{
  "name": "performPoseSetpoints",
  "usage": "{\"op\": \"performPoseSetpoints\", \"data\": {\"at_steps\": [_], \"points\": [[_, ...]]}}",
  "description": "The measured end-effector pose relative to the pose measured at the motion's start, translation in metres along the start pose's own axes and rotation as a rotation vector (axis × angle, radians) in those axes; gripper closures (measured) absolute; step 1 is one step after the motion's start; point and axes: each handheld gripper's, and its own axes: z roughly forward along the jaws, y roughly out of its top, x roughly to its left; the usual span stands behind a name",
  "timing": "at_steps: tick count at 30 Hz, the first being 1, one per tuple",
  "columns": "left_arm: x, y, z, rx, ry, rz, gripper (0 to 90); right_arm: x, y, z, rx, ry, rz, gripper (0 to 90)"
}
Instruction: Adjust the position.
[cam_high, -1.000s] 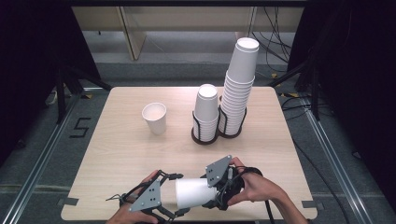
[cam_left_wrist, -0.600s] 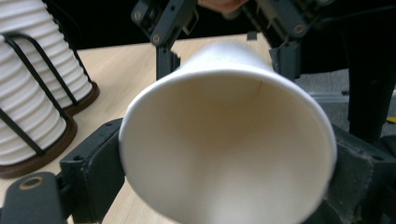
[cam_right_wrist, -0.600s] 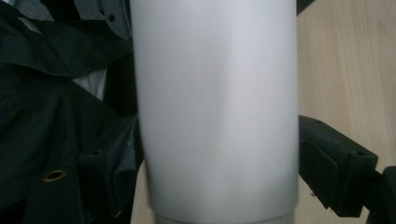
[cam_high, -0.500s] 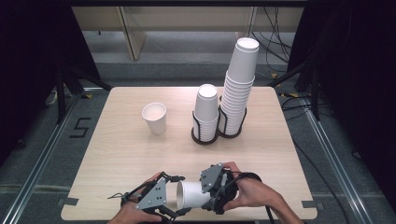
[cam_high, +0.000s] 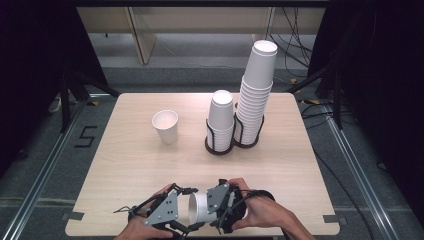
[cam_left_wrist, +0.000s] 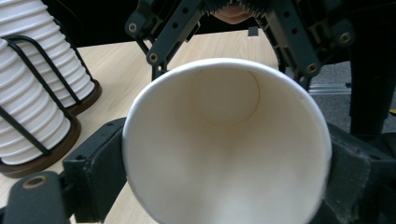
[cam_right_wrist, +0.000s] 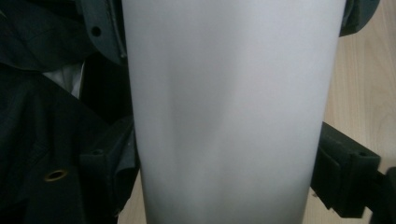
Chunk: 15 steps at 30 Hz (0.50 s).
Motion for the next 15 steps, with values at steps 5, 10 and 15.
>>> {"op": "performPoseSetpoints", "data": {"at_steps": [5, 10, 15], "points": [[0.001, 0.000, -0.001, -0.040, 0.002, -0.026, 9.2, 0.000, -0.001, 0.002, -0.010, 0.001, -0.018, 21.7], [0.005, -0.005, -0.002, -0.141, 0.034, -0.125, 4.7, -0.007, -0.009, -0.002, -0.109, 0.042, 0.021, 21.2], [0.013, -0.010, -0.006, -0.202, 0.032, -0.242, 6.7, -0.016, -0.018, -0.007, -0.209, 0.045, 0.058, 21.1]]}}
